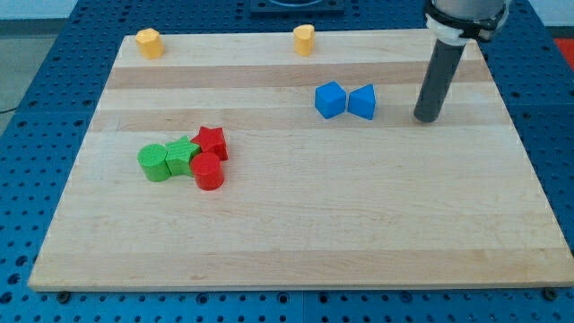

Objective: Push the green star to the bottom right side of the yellow heart

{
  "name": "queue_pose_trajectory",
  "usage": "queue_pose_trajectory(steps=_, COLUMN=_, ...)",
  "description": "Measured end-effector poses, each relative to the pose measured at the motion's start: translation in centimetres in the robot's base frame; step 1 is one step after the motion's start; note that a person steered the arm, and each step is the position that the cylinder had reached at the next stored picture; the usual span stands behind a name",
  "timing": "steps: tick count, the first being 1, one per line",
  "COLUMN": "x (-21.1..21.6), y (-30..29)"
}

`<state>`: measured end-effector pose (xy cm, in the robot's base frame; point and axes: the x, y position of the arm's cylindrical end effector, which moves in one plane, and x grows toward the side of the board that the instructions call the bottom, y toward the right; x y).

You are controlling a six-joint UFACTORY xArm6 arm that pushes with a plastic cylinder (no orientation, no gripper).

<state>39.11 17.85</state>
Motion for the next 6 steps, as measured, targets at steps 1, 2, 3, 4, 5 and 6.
queue_pose_trajectory(steps=1, x=4.6, y=-0.9)
queue_pose_trajectory(steps=2, x=10.7, y=-4.8)
queue_pose_trajectory(steps=3, x=17.2, y=-9.9)
queue_pose_trajectory(steps=4, x=21.7, y=-17.3)
queue_pose_trajectory(steps=5, x=20.4, y=-26.1)
queue_pose_trajectory(steps=6, x=15.9, y=-31.7)
